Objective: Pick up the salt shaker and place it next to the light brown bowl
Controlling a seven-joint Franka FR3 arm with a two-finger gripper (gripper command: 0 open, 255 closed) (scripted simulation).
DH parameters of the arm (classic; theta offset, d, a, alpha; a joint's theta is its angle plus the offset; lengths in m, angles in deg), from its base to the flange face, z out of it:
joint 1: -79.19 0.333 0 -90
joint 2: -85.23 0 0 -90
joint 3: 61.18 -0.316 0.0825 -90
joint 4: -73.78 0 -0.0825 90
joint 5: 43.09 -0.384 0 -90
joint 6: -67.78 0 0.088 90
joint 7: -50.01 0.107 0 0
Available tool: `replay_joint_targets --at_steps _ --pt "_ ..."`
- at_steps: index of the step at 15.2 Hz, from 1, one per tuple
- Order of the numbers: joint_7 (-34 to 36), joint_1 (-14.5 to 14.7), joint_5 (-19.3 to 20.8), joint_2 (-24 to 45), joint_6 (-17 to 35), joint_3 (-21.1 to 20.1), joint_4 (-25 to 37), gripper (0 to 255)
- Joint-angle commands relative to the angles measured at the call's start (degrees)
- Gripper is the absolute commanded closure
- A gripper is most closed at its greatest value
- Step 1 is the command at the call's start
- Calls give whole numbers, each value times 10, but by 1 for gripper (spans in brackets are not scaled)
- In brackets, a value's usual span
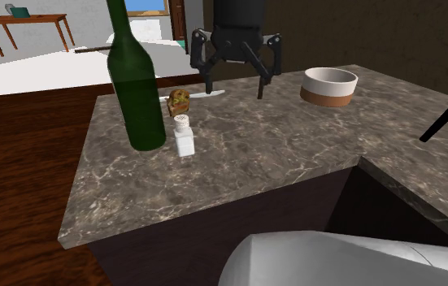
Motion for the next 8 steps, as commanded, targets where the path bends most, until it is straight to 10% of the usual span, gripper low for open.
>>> replay_joint_targets --at_steps 1,8 --pt "24 6 -11 23 18 -28 12 0" --pt "107 17 -28 112 93 -130 49 0"
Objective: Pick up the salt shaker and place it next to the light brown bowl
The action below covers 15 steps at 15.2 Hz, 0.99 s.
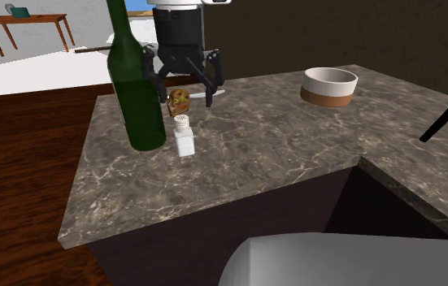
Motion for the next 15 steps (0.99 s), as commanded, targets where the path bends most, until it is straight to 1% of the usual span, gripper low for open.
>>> replay_joint_targets --at_steps 1,8,15 --pt "18 -1 0 25 19 -22 10 0" --pt "19 -1 -6 43 82 -39 -34 0" --pt "19 -1 -6 43 82 -39 -34 0"
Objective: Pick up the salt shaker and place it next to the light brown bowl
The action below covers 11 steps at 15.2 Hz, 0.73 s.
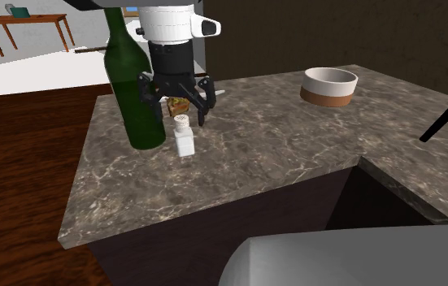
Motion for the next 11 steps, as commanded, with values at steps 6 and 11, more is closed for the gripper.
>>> replay_joint_targets --at_steps 6,11 --pt "0 0 0 0 0 0 0 255" --pt "0 0 0 0 0 0 0 255"
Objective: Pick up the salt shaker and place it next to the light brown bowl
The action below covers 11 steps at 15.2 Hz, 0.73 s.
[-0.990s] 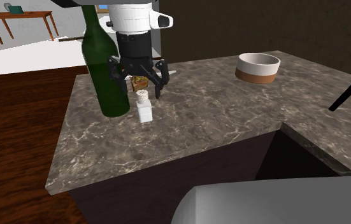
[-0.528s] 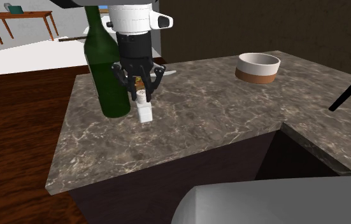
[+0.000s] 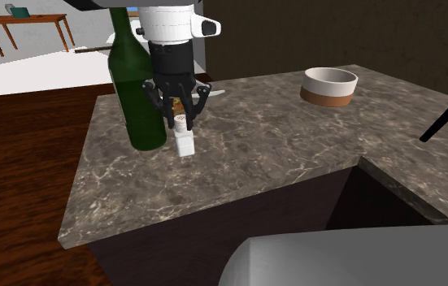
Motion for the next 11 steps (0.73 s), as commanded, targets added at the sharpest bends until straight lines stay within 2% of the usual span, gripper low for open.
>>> replay_joint_targets --at_steps 1,11 --pt "0 0 1 -3 -8 2 6 255" --pt "0 -2 10 -21 -89 23 69 255"
